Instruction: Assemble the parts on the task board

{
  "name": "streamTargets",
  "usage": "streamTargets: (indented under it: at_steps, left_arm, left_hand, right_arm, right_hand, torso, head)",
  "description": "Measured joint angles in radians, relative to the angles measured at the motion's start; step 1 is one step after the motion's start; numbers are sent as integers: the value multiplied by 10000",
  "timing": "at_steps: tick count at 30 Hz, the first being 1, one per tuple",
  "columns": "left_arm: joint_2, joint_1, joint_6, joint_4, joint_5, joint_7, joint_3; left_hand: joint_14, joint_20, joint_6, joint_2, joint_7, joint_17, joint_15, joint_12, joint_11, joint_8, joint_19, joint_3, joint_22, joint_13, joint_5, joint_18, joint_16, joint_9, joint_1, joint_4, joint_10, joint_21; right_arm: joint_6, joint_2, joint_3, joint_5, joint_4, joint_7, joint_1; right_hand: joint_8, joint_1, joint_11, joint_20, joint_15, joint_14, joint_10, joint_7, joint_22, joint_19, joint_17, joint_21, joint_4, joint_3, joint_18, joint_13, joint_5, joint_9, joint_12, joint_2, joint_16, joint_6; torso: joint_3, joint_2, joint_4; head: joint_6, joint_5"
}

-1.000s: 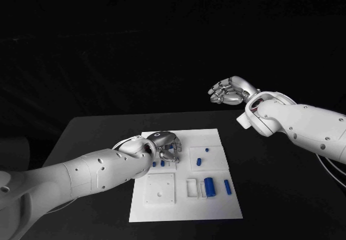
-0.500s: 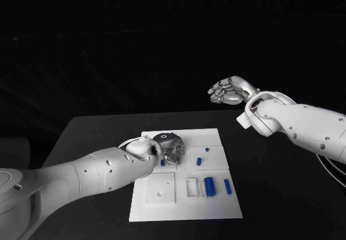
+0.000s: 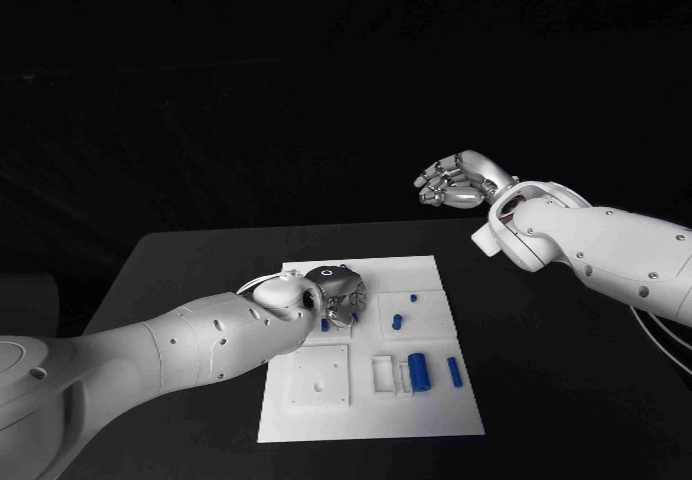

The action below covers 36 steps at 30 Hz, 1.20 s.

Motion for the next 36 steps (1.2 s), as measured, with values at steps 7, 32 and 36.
streamTargets:
  at_steps: [7, 32, 36]
  left_arm:
    - [140, -13, 58, -170, -42, -47, -3]
    - [309, -42, -212, -516, -153, -158, -28]
    - [314, -31, -118, -507, -265, -205, -59]
  left_hand:
    - [-14, 2, 37, 54, -32, -1, -14, 84, 16, 0, -2, 110, -1, 26, -1, 2, 0, 0, 55, 20, -87, 0]
    - [33, -33, 117, 65, -22, -26, -60, 749, -24, 115, 39, 8, -4, 339, -39, 5, 114, -30, -411, 447, -118, 74]
    - [46, -33, 202, 120, -103, 19, -79, 1371, -176, 172, 39, 8, -4, 682, -39, 9, 239, -30, -466, 448, -295, 78]
  right_arm:
    - [0, 10, 0, 0, 0, 0, 0]
    - [-1, 6, 0, 9, 0, 0, 0]
    - [-1, 9, 0, 12, 4, 0, 0]
  right_hand:
    - [0, 0, -36, 0, 0, 0, 36, 0, -1, 0, 0, 0, 0, 0, -1, -8, 0, 1, 0, 0, 0, 0]
    - [0, -41, -36, -1, 0, 0, 35, 0, 29, 0, -20, -40, 0, 0, 0, -17, 0, -7, -39, 41, 35, 0]
    - [0, -75, -35, -1, 0, 0, 35, 0, 28, 0, -20, -40, 28, -28, 0, -16, 0, -7, -39, 75, 35, 0]
  torso:
    - [-1, 0, 0]
    - [3, -4, 6]
    - [3, -4, 6]
  head:
    - [-2, -10]
    - [64, -11]
    - [66, -14]
